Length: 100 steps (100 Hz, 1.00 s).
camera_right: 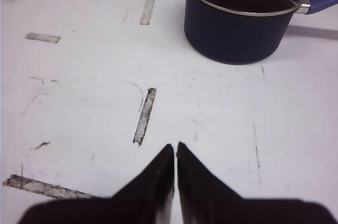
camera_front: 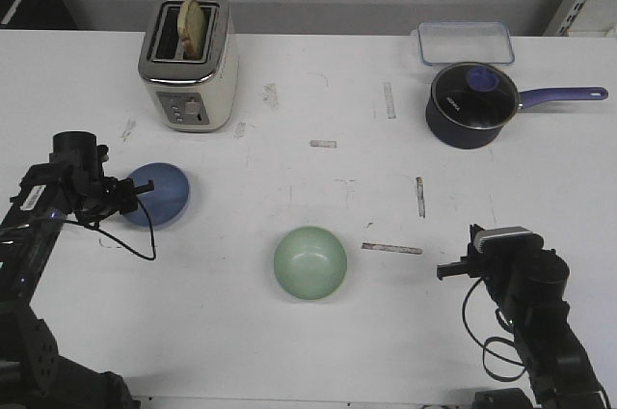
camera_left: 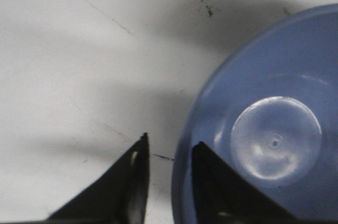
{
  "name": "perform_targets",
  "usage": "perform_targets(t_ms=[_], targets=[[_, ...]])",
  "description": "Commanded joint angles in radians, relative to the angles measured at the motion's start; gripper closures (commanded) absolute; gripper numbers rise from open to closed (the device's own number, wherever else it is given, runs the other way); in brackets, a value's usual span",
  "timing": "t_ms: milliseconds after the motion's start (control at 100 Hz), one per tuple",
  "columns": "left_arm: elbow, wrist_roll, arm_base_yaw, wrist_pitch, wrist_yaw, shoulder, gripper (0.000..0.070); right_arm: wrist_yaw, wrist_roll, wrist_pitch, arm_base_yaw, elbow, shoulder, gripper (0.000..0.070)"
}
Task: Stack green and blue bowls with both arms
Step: 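Reach the left gripper to the light blue bowl rim and grasp it, then lift the blue bowl with the left gripper and lower it onto the green bowl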
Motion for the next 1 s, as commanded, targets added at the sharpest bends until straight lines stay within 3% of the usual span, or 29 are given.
perform_targets(t_ms=[0,240,520,730,990], targets=[[0.013,-0.003,0.003,0.001,0.002,0.002,0.07,-0.003,-0.005,0.012,0.002,0.01,0.004,0.07],[0.065,-0.005,0.002,-0.011,0.02,-0.046,0.07,-0.003,-0.005,0.012,0.002,0.01,0.004,0.07],[0.177,-0.031,-0.089,-0.077,0.148,-0.214,0.07,-0.003,-0.005,0.014,0.002,0.01,0.004,0.07],[0.179,-0.031,-0.313,-0.09,0.255,-0.328,0.07,-0.003,-0.003,0.015,0.002,0.01,0.004,0.07],[0.179,-0.023,-0.69,-0.142,0.255,-0.294,0.07,-0.004,-0.001,0.015,0.002,0.01,0.004,0.07]])
